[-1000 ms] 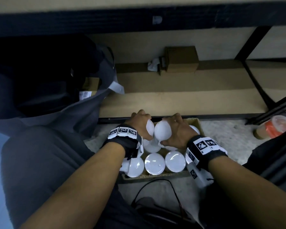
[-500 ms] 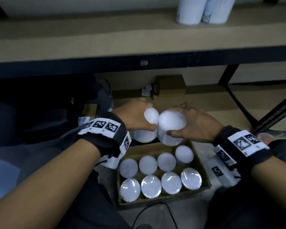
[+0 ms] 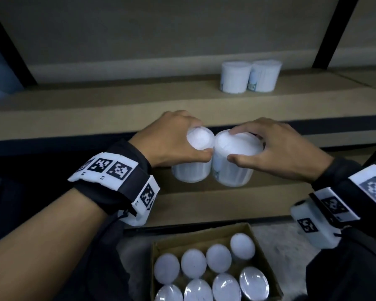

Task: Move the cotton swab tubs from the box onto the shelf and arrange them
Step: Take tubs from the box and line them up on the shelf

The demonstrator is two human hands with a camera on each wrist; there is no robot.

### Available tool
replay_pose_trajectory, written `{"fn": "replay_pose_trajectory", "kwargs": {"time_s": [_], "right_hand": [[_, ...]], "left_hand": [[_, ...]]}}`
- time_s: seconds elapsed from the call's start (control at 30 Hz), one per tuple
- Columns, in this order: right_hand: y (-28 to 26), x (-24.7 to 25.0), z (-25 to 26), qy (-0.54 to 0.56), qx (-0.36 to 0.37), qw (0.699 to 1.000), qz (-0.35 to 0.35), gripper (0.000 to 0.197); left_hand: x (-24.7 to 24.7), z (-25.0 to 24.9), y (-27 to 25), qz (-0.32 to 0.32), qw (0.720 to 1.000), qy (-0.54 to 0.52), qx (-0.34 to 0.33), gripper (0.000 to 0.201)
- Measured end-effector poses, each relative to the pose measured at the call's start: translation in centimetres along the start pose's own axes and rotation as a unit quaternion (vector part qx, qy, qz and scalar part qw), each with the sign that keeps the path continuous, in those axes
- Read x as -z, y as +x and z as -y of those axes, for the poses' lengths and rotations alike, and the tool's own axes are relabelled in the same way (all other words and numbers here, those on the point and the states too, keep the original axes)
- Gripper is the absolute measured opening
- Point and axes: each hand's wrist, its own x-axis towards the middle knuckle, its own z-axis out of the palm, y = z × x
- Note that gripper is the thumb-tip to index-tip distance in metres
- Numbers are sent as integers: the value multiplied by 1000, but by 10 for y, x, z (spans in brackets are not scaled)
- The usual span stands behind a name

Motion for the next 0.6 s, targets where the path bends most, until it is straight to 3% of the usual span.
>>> {"fn": "replay_pose_trajectory", "kwargs": {"time_s": [0.23, 0.6], "right_hand": [[30, 44, 13, 22, 9, 999, -40, 57], [82, 62, 26, 15, 19, 997, -72, 48]], "left_hand": [[50, -10, 23, -58, 998, 6, 10, 55], [85, 1, 52, -69, 996, 35, 39, 58]]}}
